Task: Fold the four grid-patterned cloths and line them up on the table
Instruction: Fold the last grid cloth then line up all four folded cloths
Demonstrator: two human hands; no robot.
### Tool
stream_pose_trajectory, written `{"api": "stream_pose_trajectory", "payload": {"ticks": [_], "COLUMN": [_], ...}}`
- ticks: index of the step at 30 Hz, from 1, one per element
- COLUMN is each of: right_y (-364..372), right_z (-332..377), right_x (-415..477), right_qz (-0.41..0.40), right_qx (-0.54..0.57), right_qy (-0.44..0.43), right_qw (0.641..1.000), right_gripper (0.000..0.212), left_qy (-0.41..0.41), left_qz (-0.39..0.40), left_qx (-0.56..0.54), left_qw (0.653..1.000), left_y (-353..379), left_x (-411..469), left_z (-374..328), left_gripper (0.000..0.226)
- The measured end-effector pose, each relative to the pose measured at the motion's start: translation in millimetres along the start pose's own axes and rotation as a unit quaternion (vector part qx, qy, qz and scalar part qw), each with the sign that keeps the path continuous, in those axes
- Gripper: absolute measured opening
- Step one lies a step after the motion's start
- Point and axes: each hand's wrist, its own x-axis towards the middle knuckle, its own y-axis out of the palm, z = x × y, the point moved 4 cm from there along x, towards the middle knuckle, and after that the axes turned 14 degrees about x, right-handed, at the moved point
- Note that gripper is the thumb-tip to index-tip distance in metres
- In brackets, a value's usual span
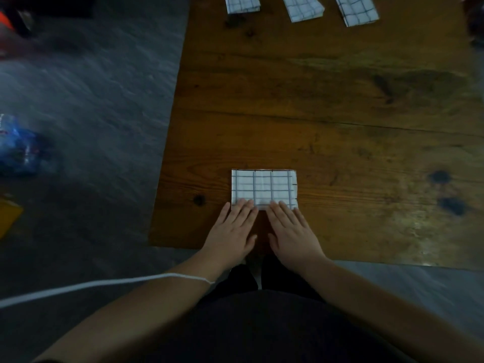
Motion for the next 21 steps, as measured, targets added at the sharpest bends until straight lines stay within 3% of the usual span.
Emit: {"api": "stream_pose_trajectory", "payload": {"ticks": [12,16,21], "right_y": [-2,-19,-27], "right_z": [-36,-12,1], "right_x": [-21,1,43], "right_qz": [-0.016,-0.104,-0.075], "right_qx": [0.009,0.047,0.068], "right_qy": [0.06,0.047,0.014], "right_qw": [0.998,0.992,0.995], "right_gripper": [0.063,0.043,0.023], "left_qy": [-0.001,-0.029,-0.057], "left_qz": [-0.003,-0.015,0.004], "left_qx": [-0.023,-0.061,-0.191], "left_qw": [1.0,0.998,0.98], "left_y": [8,-7,-25], "left_x": [-20,-16,-7], "left_z": [32,28,33], "left_gripper": [0.065,0.06,0.054]}}
